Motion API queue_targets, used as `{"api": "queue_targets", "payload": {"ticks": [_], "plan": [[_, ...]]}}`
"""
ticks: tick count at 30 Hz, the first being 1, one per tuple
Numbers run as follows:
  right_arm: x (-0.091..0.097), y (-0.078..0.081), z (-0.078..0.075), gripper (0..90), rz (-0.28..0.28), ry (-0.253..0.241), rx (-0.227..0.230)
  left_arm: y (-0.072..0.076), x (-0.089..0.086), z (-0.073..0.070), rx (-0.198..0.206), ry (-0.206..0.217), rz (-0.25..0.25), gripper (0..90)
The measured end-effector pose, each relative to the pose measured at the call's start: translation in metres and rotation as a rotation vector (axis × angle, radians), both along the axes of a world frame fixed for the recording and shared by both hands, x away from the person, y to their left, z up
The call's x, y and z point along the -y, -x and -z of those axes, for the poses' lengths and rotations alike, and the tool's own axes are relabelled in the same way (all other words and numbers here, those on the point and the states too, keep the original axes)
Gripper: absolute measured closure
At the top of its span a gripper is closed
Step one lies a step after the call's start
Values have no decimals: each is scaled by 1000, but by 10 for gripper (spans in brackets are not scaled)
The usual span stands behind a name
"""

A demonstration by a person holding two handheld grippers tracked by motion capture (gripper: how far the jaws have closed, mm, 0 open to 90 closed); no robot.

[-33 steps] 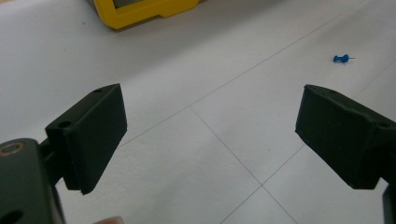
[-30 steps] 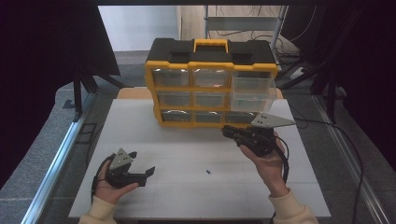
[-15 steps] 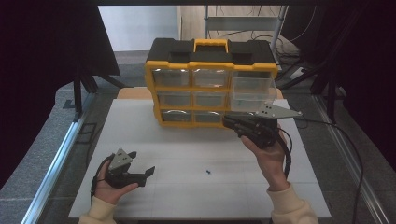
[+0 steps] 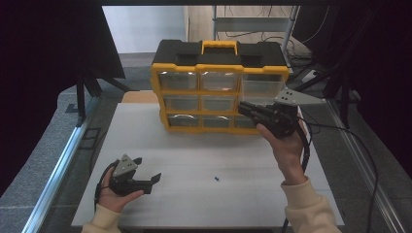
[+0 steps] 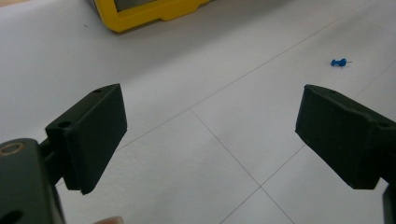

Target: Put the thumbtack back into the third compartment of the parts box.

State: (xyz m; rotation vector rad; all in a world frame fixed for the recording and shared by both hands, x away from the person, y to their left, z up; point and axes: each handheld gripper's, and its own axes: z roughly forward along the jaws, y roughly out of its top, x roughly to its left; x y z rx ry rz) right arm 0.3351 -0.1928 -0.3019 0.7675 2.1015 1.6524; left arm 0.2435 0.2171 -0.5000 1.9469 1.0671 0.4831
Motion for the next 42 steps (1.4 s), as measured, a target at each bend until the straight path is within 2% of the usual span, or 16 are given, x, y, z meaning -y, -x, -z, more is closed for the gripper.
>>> {"api": "queue_targets", "payload": {"ticks": [7, 15, 16, 18, 19, 20, 24, 27, 31, 32, 33, 35, 37, 39, 42], "plan": [[3, -9, -16, 828, 28, -22, 25, 0, -1, 0, 1, 4, -6, 92], [7, -17, -28, 827, 79, 4, 37, 0, -2, 0, 2, 2, -6, 93], [7, -20, -28, 828, 79, -7, 42, 0, -2, 0, 3, 2, -6, 93], [10, -23, -30, 827, 103, 12, 34, 0, -2, 0, 2, 4, -8, 93], [10, -26, -30, 827, 110, 1, 39, 0, -2, 0, 2, 4, -8, 93], [11, -28, -31, 827, 124, 14, 37, 0, -2, 0, 2, 4, -8, 92], [14, -39, -33, 824, 170, 15, 32, 0, -2, 1, 1, 4, -7, 92], [14, -44, -35, 824, 209, 48, 44, 0, -2, 1, 2, 2, -7, 93], [14, -49, -35, 815, 229, 66, 42, -1, -2, 1, 0, 2, -8, 93], [14, -49, -35, 778, 242, 68, 46, 0, -2, 1, 0, 4, -6, 93], [14, -50, -34, 697, 274, 80, 58, 0, -2, 1, 2, 5, 1, 92], [14, -50, -34, 526, 278, 63, 49, 0, -1, 1, 6, 3, 7, 90], [15, -48, -35, 432, 281, 44, 44, 0, -1, 1, 5, 2, 8, 90], [16, -45, -35, 379, 274, 35, 48, 0, -1, 1, 4, 0, 7, 90], [17, -38, -34, 353, 233, 13, 47, 0, 0, 1, 4, -2, 7, 90]]}}
